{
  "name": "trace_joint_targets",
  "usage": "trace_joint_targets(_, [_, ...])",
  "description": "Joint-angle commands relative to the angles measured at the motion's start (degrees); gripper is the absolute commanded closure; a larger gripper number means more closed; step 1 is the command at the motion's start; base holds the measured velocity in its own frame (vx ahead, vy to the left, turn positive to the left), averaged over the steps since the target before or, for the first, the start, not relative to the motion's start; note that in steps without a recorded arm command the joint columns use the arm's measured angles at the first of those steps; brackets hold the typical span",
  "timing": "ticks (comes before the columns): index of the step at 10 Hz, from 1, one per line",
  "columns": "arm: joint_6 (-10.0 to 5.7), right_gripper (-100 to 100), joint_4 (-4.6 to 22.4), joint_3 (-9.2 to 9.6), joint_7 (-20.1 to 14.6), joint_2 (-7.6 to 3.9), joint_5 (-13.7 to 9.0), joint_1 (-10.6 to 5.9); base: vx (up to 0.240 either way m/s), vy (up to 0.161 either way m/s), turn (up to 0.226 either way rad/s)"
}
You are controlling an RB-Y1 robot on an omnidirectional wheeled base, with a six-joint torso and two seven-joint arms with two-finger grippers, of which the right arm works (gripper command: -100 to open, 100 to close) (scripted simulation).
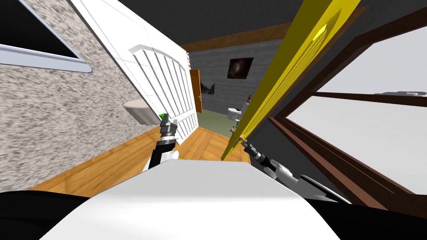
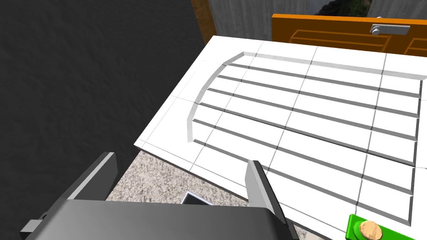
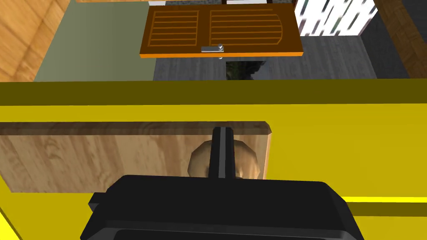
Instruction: Pull the door open
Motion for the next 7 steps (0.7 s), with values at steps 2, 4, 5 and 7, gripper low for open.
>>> trace_joint_targets(2, [-0.15,-100,0.59,-0.54,-0.32,-0.98,-0.63,0.75,-0.097,-0.091,-0.15])
trace_joint_targets(4, [-0.28,-100,1.1,-1.0,-0.59,-1.81,-1.17,1.38,-0.118,-0.188,-0.11])
trace_joint_targets(5, [-0.36,-100,1.42,-1.29,-0.77,-2.34,-1.52,1.79,-0.113,-0.164,-0.117])
trace_joint_targets(7, [0.31,-100,2.15,-1.41,-0.87,-1.41,-1.34,0.66,0.015,-0.01,0.038])
